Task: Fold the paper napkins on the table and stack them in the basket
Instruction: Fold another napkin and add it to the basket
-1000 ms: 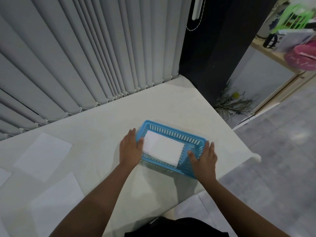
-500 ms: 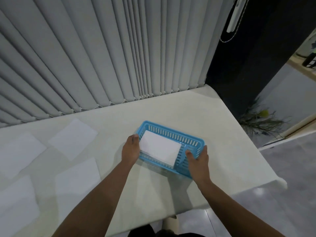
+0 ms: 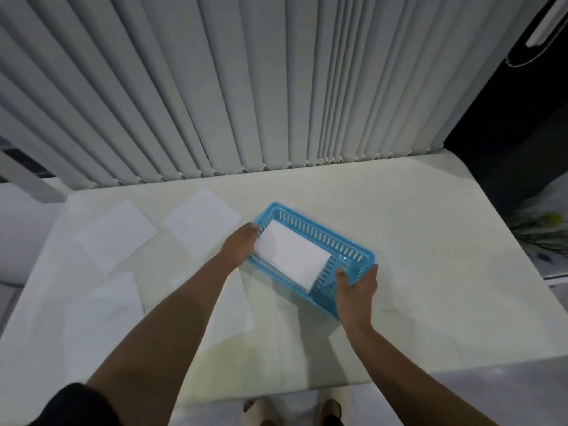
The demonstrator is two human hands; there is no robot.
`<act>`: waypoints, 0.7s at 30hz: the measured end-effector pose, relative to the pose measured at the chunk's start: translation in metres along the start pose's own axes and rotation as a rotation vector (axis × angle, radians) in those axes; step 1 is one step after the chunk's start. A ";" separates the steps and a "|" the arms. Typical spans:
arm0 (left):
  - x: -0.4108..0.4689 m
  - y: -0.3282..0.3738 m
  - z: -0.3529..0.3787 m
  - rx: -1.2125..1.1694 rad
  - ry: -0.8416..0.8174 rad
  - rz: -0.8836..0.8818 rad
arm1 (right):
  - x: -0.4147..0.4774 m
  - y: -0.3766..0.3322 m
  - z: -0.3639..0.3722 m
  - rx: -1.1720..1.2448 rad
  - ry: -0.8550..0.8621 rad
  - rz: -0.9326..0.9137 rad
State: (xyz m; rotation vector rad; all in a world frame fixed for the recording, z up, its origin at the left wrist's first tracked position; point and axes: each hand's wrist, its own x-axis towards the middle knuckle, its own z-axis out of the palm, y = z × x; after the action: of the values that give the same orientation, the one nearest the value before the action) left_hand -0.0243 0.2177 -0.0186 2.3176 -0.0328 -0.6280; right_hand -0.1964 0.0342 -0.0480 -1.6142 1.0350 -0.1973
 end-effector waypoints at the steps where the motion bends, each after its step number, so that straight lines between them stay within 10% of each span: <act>1: 0.002 -0.002 -0.002 -0.011 -0.022 0.002 | -0.002 0.001 0.002 -0.005 0.014 0.007; 13: -0.023 -0.055 -0.007 -0.019 0.298 0.052 | -0.035 -0.027 0.030 -0.701 0.201 -0.391; 21: -0.058 -0.133 -0.060 0.208 0.298 -0.019 | -0.064 -0.044 0.105 -0.982 -0.029 -0.888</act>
State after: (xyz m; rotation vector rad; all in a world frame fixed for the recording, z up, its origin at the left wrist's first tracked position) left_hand -0.0686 0.3661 -0.0442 2.5933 0.0660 -0.2936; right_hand -0.1475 0.1523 -0.0207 -2.9005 0.2796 -0.2685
